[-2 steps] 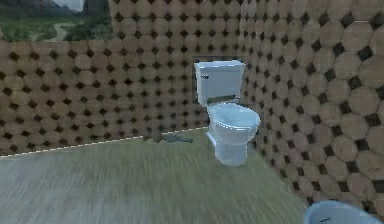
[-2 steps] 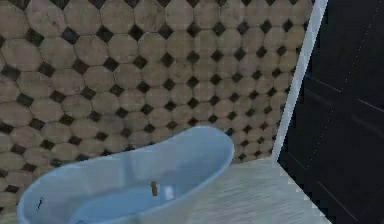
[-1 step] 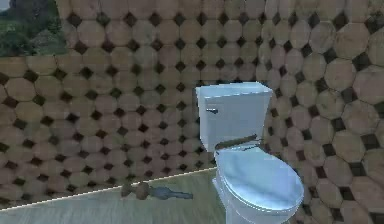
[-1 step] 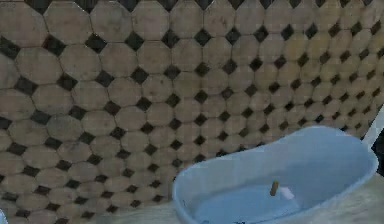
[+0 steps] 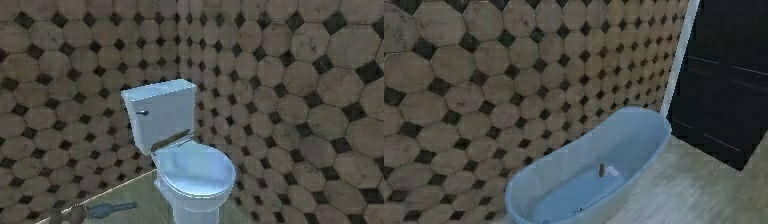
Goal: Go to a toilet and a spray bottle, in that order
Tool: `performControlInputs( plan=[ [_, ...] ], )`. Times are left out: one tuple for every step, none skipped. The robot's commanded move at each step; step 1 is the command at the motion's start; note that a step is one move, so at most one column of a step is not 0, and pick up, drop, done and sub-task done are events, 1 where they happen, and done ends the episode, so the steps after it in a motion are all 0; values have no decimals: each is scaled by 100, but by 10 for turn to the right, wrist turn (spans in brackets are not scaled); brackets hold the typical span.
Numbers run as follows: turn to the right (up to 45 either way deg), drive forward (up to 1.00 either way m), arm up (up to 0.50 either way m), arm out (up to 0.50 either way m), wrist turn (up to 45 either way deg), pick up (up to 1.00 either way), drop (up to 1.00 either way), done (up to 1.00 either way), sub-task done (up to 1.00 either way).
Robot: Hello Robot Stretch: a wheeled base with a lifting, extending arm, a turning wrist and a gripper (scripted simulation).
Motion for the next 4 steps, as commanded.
performControlInputs(
  plan=[
    [0, 0, 0, 0, 0, 0, 0, 0, 100],
    [450, 0, 0, 0, 0, 0, 0, 0, 0],
    [450, 0, 0, 0, 0, 0, 0, 0, 0],
    [450, 0, 0, 0, 0, 0, 0, 0, 0]
  ],
)
